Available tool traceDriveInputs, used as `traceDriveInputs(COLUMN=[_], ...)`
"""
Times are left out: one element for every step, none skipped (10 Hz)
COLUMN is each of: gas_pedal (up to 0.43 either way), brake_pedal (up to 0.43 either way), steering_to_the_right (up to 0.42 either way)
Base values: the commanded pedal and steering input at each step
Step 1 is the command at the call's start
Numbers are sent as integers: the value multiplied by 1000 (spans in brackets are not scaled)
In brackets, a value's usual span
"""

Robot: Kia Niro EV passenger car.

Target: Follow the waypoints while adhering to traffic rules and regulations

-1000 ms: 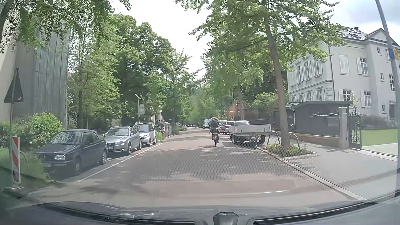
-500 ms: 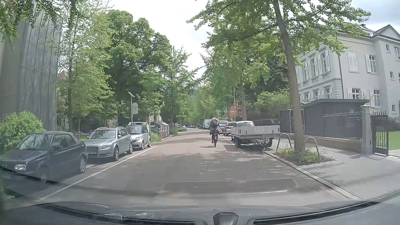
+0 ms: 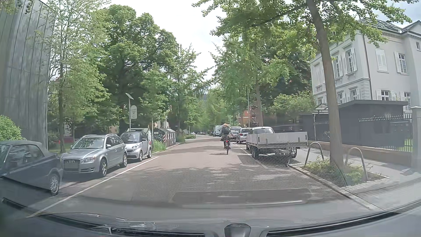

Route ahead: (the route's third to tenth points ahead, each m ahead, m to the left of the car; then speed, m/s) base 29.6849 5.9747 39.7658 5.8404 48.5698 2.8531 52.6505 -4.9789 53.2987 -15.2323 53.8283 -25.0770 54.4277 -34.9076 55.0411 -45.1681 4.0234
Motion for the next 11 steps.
traceDriveInputs(gas_pedal=[28,28,28,28,28,28,28,28,28,28,28], brake_pedal=[0,0,0,0,0,0,0,0,0,0,0], steering_to_the_right=[-1,-4,-6,-8,-8,-8,-8,-8,-8,-8,-8])
